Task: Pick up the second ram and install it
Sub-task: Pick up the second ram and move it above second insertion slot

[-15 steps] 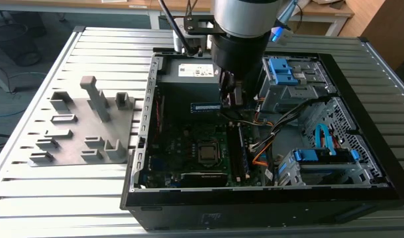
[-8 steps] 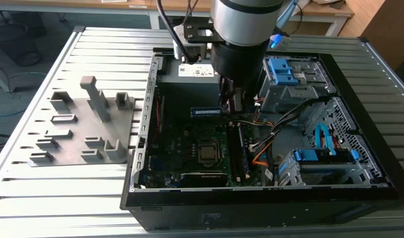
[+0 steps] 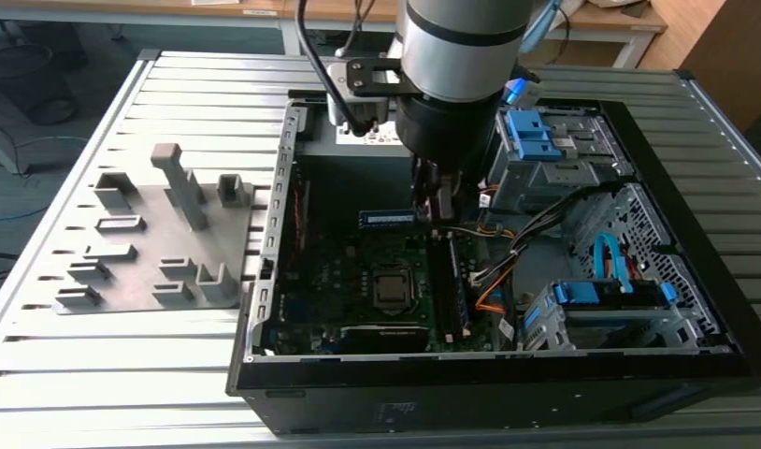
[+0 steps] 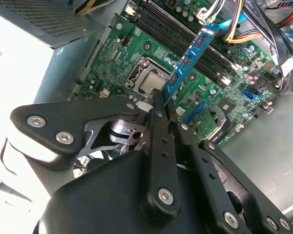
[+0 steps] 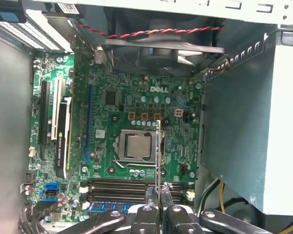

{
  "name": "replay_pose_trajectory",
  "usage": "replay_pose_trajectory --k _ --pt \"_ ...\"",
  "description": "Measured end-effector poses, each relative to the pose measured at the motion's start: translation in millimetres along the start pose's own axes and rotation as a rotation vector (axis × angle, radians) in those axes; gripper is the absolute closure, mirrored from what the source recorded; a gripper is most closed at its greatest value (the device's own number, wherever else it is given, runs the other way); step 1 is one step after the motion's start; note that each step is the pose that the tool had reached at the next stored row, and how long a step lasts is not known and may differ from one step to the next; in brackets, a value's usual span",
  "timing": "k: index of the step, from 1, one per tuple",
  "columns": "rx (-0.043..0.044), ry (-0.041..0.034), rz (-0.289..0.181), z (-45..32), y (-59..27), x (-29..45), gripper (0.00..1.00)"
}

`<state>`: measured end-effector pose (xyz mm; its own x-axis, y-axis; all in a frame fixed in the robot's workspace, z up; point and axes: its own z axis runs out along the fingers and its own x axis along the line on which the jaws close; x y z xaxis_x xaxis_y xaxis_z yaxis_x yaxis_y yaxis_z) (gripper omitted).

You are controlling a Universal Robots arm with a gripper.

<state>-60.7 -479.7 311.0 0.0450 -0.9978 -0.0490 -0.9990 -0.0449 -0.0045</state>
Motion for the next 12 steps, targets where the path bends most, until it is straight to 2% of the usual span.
replay_pose_trajectory --k 12 --pt "-0.0001 0.0001 0.000 7.9 0.0 0.8 0.86"
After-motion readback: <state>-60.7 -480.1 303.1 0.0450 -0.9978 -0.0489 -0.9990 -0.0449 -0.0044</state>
